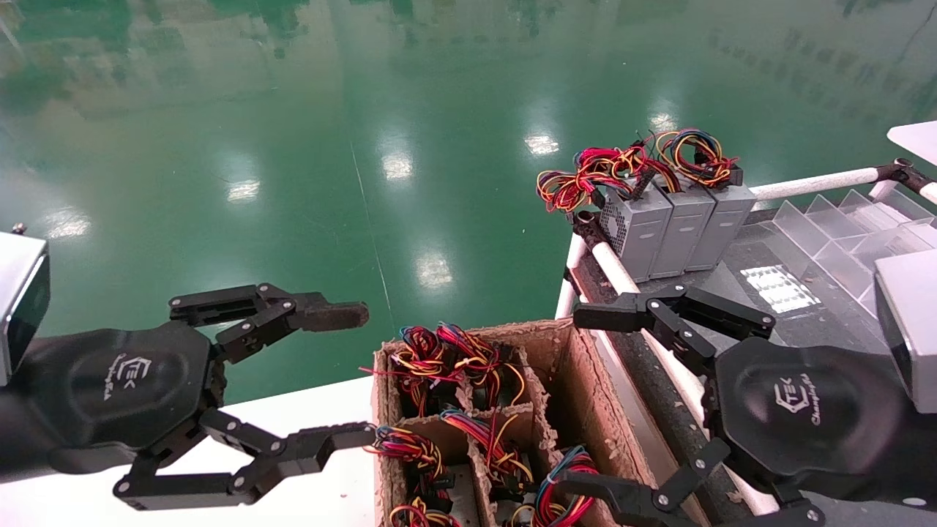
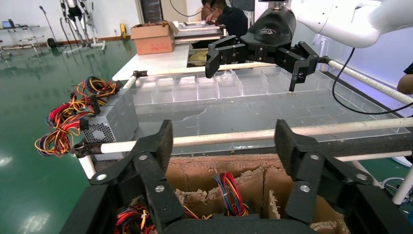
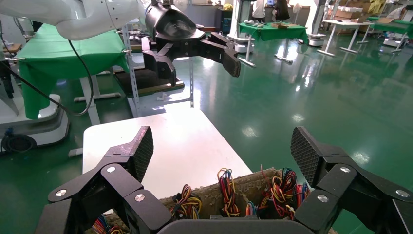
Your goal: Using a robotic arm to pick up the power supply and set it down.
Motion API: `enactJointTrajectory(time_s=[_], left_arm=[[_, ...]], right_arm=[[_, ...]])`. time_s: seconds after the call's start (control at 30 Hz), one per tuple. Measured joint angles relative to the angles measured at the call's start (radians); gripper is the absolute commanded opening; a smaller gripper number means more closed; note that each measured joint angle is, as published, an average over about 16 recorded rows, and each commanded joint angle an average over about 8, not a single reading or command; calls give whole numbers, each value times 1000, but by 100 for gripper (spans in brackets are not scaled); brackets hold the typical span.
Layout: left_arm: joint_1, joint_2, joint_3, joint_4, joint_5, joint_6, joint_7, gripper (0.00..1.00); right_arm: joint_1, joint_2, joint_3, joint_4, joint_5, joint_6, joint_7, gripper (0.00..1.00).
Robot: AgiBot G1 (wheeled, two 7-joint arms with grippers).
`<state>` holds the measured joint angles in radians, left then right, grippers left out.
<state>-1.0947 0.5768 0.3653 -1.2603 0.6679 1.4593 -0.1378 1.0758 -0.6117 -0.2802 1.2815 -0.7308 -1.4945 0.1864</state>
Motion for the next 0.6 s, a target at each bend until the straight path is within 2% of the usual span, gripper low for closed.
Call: enactJointTrajectory(time_s=[0.6], left_arm=[[0,0,0,0,0,0,0,0]], right_arm=[[0,0,0,0,0,0,0,100]])
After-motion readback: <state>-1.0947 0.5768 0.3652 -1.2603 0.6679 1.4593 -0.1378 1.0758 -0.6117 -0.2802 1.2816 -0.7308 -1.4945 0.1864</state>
